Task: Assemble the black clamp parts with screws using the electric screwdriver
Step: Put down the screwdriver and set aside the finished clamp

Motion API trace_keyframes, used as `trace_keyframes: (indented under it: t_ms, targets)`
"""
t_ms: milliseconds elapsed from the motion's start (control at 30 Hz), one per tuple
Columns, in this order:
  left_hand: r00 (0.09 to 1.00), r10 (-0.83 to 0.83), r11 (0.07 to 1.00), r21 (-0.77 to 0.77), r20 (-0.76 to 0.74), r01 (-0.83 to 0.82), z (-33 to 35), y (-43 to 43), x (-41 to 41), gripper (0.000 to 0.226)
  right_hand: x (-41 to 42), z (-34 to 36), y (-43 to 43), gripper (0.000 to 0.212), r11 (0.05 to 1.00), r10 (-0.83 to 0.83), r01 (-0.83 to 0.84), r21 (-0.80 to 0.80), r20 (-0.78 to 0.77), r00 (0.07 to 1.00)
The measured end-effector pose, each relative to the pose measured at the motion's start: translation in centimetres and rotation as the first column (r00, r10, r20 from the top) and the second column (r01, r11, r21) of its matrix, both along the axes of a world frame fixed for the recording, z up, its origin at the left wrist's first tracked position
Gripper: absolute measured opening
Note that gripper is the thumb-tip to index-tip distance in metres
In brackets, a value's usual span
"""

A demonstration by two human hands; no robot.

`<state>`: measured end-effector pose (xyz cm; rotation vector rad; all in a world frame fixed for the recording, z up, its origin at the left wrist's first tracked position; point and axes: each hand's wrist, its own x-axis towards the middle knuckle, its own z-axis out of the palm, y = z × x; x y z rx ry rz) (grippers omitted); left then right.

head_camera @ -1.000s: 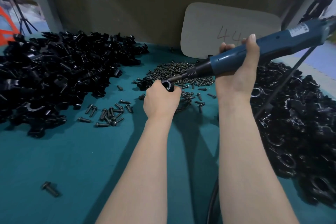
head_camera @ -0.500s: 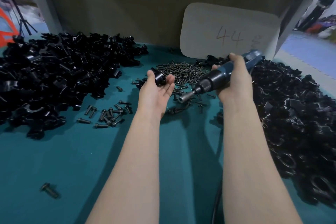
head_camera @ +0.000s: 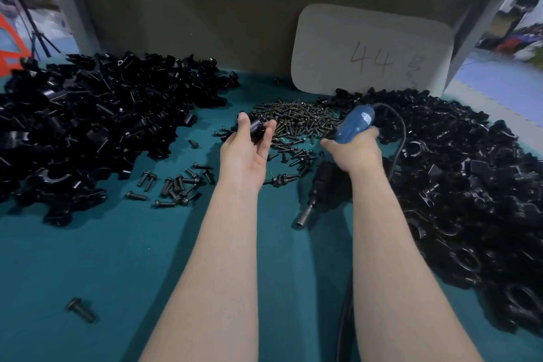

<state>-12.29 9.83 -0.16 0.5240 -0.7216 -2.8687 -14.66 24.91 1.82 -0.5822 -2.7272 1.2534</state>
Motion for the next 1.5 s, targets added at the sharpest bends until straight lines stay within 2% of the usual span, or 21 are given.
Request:
trace_keyframes:
  t_ms: [167, 300, 367, 433, 500, 533, 633, 800, 867, 1033, 1133, 1233, 1333, 1400, 1500]
  targets:
    - [1.0, 0.005, 1.0, -0.014, 0.015, -0.005, 0.1, 0.2, -0.1, 0.027, 0.0, 0.4, -0.4, 0.076, 0.983, 0.032, -0.052, 0.178, 0.112, 0.993]
    - [1.0, 0.016, 0.999, -0.043, 0.005, -0.016, -0.1, 0.3, -0.3, 0.029, 0.7, 2.0, -1.4, 0.052, 0.917, 0.159, -0.172, 0.36, 0.066, 0.985]
    - [1.0, 0.026, 0.999, -0.044, -0.016, -0.026, -0.1, 0.4, -0.3, 0.031, 1.3, 3.1, -2.4, 0.035, 0.866, 0.318, -0.327, 0.378, 0.086, 0.944]
    - [0.999, 0.031, 0.999, -0.028, -0.03, -0.032, -0.2, 0.3, -0.4, 0.031, 2.2, 3.8, -3.5, 0.026, 0.749, 0.49, -0.539, 0.386, 0.226, 0.842]
    - [0.999, 0.019, 0.999, -0.028, -0.033, -0.02, -0.2, 0.2, -0.4, 0.029, 2.7, 3.6, -4.8, 0.031, 0.637, 0.547, -0.665, 0.39, 0.38, 0.746]
    - [1.0, 0.005, 0.999, -0.037, -0.031, -0.007, -0.2, 0.2, -0.4, 0.028, 2.8, 3.2, -5.3, 0.034, 0.609, 0.545, -0.689, 0.392, 0.423, 0.723]
    - [0.999, -0.033, 0.995, -0.095, -0.023, 0.031, -0.4, 0.3, -0.5, 0.025, 2.5, 2.3, -6.0, 0.034, 0.578, 0.55, -0.709, 0.405, 0.448, 0.705]
    - [0.997, -0.069, 0.981, -0.183, -0.03, 0.062, -0.5, 0.4, -0.4, 0.025, 2.2, 2.1, -5.9, 0.022, 0.604, 0.561, -0.712, 0.359, 0.443, 0.699]
    - [0.997, -0.074, 0.973, -0.221, -0.031, 0.066, -0.6, 0.4, -0.3, 0.029, 2.0, 1.9, -6.0, 0.02, 0.617, 0.553, -0.695, 0.37, 0.424, 0.717]
    - [0.995, -0.09, 0.975, -0.208, -0.033, 0.081, -0.5, 0.4, -0.1, 0.017, 1.0, 1.2, -5.7, 0.021, 0.712, 0.488, -0.585, 0.387, 0.326, 0.81]
    - [0.995, -0.094, 0.978, -0.187, -0.009, 0.091, -0.5, 0.4, -0.1, 0.025, 0.6, 1.3, -4.6, 0.017, 0.814, 0.455, -0.464, 0.349, 0.112, 0.883]
    - [0.994, -0.106, 0.984, -0.145, 0.023, 0.108, -0.3, 0.4, -0.1, 0.017, 0.8, 1.5, -3.8, 0.007, 0.888, 0.459, -0.451, 0.087, -0.182, 0.87]
    - [0.994, -0.108, 0.987, -0.118, 0.016, 0.109, -0.2, 0.5, 0.1, 0.03, 0.9, 1.8, -3.8, 0.017, 0.866, 0.428, -0.487, -0.113, -0.337, 0.839]
    - [0.996, -0.091, 0.989, -0.118, 0.013, 0.092, -0.2, 0.6, 0.1, 0.035, 0.9, 2.0, -3.9, 0.021, 0.845, 0.445, -0.518, -0.133, -0.362, 0.819]
    - [0.997, -0.071, 0.988, -0.135, 0.012, 0.072, -0.1, 0.7, 0.0, 0.034, 1.0, 1.9, -4.0, 0.014, 0.83, 0.504, -0.552, -0.079, -0.319, 0.803]
